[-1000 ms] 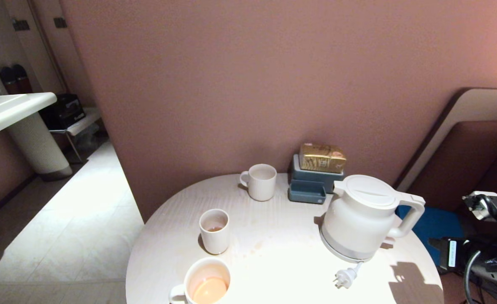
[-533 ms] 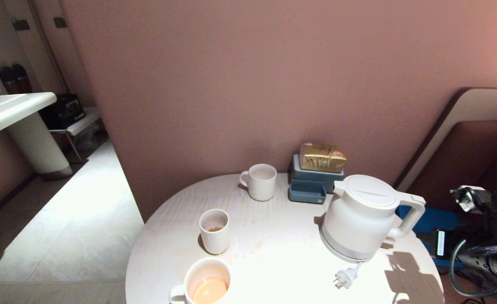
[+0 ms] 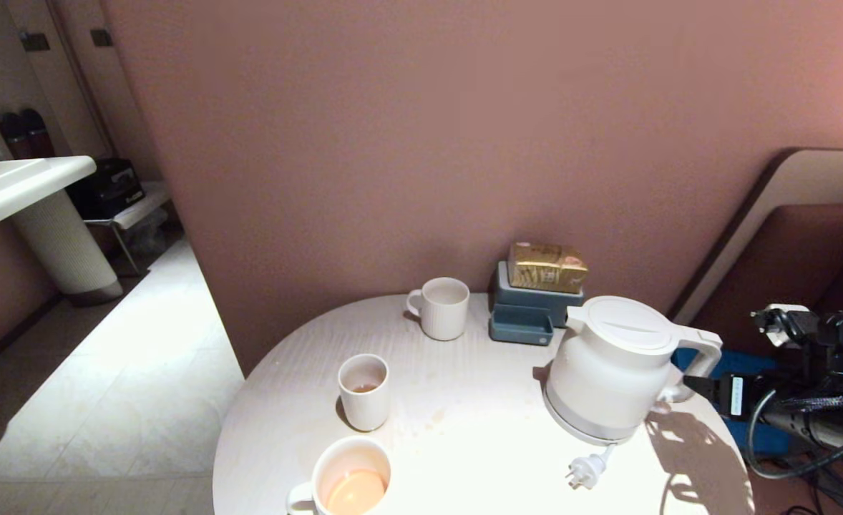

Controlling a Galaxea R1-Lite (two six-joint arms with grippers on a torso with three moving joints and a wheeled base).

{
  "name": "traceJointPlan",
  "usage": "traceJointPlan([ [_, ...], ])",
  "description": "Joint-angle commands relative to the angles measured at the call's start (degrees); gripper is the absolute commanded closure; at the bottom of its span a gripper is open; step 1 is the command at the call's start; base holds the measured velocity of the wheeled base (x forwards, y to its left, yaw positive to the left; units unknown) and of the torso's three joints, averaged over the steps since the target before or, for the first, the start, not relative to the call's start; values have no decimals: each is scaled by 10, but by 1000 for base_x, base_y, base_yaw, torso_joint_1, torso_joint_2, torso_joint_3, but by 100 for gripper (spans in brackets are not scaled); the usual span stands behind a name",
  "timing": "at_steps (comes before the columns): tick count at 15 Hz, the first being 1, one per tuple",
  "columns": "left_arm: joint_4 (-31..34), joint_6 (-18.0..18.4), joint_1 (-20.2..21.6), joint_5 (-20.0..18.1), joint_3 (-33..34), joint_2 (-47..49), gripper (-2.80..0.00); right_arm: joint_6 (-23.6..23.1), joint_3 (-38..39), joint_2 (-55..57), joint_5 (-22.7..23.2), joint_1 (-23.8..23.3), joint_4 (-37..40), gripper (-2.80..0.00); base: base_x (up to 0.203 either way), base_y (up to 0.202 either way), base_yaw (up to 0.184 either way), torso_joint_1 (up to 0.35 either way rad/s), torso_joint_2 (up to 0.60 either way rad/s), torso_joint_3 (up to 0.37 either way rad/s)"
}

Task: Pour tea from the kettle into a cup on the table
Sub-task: Pick up the kettle

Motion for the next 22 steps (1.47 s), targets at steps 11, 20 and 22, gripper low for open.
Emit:
traceJointPlan([
  [11, 0, 0, 0, 0, 0, 0, 0, -16, 0, 142, 15, -20, -197, -280, 0, 0, 0, 0, 0, 0],
  [20, 0, 0, 0, 0, 0, 1, 0, -34, -6, 225, 14, -19, -357, -280, 0, 0, 0, 0, 0, 0],
  [22, 0, 0, 0, 0, 0, 1, 0, -35, -6, 240, 15, -16, -399, -280, 0, 0, 0, 0, 0, 0],
])
